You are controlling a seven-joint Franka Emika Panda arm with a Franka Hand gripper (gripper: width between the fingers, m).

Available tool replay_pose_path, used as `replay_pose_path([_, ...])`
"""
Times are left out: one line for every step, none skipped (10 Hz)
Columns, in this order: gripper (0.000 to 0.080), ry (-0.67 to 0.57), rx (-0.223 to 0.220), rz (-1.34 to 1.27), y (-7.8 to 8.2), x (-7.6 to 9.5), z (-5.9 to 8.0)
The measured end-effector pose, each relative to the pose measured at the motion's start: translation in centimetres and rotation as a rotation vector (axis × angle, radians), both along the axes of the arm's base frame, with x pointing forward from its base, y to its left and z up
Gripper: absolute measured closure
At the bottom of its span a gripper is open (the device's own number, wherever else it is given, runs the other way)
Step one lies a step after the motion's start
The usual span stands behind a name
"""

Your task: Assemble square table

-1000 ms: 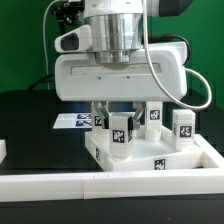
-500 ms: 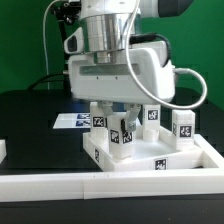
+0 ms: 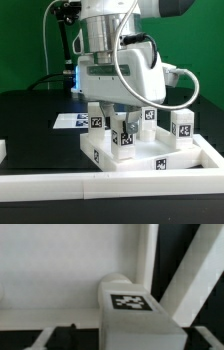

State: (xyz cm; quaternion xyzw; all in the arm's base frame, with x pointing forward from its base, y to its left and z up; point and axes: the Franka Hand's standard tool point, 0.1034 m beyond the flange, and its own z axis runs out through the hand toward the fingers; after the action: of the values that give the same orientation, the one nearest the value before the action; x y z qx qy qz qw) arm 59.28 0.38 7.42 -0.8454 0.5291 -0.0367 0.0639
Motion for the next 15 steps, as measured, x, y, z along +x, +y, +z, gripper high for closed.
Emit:
replay_pose_path([0.0208, 0.005, -0.002, 0.051, 0.0, 0.0, 0.1])
replay_pose_path([0.0208, 0.000, -0.008, 0.098, 0.0, 0.1, 0.2])
replay_pose_path([0.0160, -0.009, -0.027, 0.233, 0.0, 0.2, 0.2])
replay_pose_path([0.0152, -0.014, -0.033, 0.300, 0.2, 0.2, 0.2])
replay_pose_path([0.0152, -0.022, -0.048, 0.419, 0.2, 0.3, 0.2])
replay_pose_path([0.0151, -0.030, -0.064, 0.551, 0.2, 0.3, 0.0])
replay_pose_path([0.0151, -0.030, -0.067, 0.584, 0.2, 0.3, 0.0])
replay_pose_path([0.0151, -0.033, -0.085, 0.688, 0.2, 0.3, 0.0])
replay_pose_path([0.0151, -0.032, -0.109, 0.793, 0.4, 0.3, 0.0])
replay_pose_path([0.0151, -0.033, -0.127, 0.889, 0.5, 0.3, 0.0])
replay_pose_path([0.0151, -0.033, -0.137, 0.959, 0.5, 0.4, 0.1])
replay_pose_path([0.0151, -0.025, -0.144, 1.025, 0.6, 0.4, 0.0])
replay_pose_path([0.0151, -0.004, -0.142, 1.110, 0.8, 0.2, -0.3])
replay_pose_path([0.0151, 0.024, -0.122, 1.151, 1.0, 0.3, -0.6])
replay_pose_path([0.0151, 0.021, -0.124, 1.200, 1.1, 0.5, -0.6])
